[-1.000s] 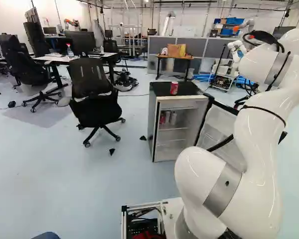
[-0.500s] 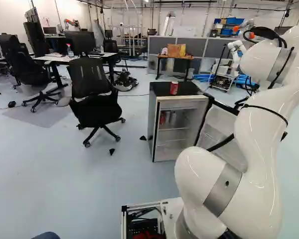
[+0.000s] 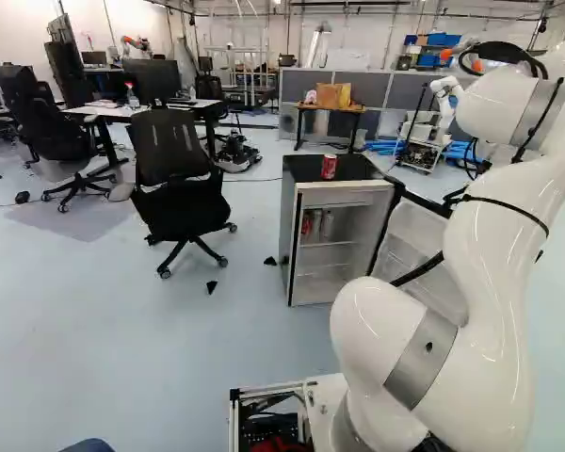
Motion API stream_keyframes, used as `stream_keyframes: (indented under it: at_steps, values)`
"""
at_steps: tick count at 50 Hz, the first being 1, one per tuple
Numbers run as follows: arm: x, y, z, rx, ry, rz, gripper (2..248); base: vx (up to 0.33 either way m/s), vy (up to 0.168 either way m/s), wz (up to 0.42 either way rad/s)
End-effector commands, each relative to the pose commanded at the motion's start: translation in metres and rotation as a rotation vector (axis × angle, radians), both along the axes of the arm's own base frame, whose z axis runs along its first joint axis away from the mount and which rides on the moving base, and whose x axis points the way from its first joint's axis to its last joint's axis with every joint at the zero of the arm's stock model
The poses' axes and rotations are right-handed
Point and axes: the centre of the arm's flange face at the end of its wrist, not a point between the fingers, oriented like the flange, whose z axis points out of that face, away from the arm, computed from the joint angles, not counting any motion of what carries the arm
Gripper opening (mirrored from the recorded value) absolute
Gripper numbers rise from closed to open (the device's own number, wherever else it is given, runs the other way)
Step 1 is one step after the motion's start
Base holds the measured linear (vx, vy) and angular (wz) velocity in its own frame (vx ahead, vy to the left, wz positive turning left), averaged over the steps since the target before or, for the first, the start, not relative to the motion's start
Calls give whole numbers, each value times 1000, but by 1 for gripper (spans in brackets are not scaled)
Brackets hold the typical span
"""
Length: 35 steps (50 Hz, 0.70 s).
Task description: Grab a drink from the fridge
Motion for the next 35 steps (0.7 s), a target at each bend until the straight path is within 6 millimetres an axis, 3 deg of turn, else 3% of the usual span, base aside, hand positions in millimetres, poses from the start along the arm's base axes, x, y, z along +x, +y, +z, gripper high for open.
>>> stream_keyframes:
  at_steps: [35]
  values:
    - [-29,32,0,46,32,-9,247,0,0,0]
